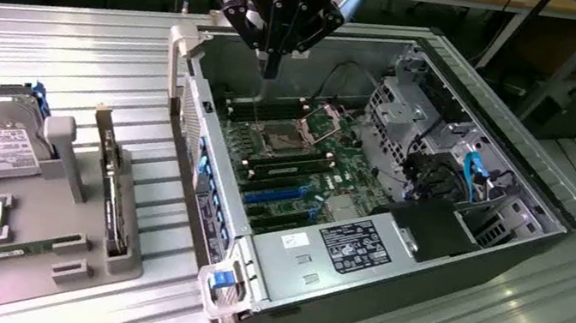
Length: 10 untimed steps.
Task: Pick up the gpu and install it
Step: 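Reach for the gpu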
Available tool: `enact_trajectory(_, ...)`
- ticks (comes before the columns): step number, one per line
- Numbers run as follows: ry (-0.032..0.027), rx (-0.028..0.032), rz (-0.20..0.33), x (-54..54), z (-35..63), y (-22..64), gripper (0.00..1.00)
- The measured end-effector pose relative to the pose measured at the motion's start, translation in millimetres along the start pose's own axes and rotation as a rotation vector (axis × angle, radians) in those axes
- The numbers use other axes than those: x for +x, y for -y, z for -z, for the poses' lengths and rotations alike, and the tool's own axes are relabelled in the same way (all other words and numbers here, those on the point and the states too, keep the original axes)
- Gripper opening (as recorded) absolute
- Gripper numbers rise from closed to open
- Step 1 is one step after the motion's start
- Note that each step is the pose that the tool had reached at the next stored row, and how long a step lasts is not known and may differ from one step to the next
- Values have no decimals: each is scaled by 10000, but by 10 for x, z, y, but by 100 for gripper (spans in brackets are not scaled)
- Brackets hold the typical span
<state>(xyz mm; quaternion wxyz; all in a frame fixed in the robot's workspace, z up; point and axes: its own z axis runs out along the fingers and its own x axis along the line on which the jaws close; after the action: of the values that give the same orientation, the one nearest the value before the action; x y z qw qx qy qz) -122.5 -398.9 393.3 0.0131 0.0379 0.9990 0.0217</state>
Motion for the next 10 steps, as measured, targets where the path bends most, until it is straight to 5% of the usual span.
enact_trajectory(10,0,0,2,205,6,16,11)
